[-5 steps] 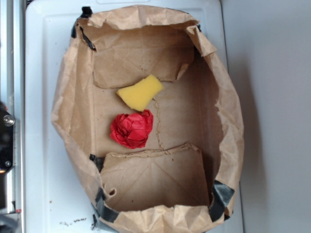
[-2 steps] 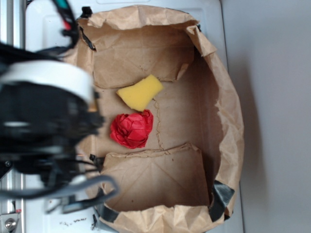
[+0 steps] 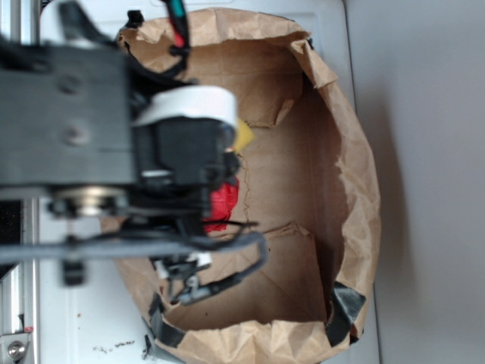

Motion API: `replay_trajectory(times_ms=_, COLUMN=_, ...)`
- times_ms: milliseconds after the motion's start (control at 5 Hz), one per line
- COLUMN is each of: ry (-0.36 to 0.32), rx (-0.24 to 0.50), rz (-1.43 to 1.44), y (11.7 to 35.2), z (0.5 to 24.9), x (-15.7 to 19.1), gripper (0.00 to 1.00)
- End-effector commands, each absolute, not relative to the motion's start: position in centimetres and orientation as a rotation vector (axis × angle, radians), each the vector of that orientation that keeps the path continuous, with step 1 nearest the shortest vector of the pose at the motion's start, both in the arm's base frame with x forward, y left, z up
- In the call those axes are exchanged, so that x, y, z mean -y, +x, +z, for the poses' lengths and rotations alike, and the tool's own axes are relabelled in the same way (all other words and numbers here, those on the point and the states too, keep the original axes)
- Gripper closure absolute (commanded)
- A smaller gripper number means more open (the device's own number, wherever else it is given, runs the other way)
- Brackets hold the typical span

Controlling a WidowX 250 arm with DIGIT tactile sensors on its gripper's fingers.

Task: Grab the green sponge.

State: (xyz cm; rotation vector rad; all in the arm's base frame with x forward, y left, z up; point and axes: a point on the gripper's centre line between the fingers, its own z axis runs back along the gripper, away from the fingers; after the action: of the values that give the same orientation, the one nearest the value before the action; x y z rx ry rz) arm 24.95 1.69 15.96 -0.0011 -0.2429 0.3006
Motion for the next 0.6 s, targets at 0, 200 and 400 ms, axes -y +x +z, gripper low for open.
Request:
replay_trajectory(times_ms=0, ry=0.007, rx=0.318, rz=0.389, y=29.0, z=14.7, x=-4.9, gripper=0.0)
replay_trajectory(times_ms=200, ry=0.059, rx=0.307, rz=0.4, y=30.4, z=13.1, x=-5.9, gripper=0.0)
replay_trajectory(times_ms=400, ry=0.059, rx=0.307, rz=0.4, y=30.4, z=13.1, x=-5.9, gripper=0.0)
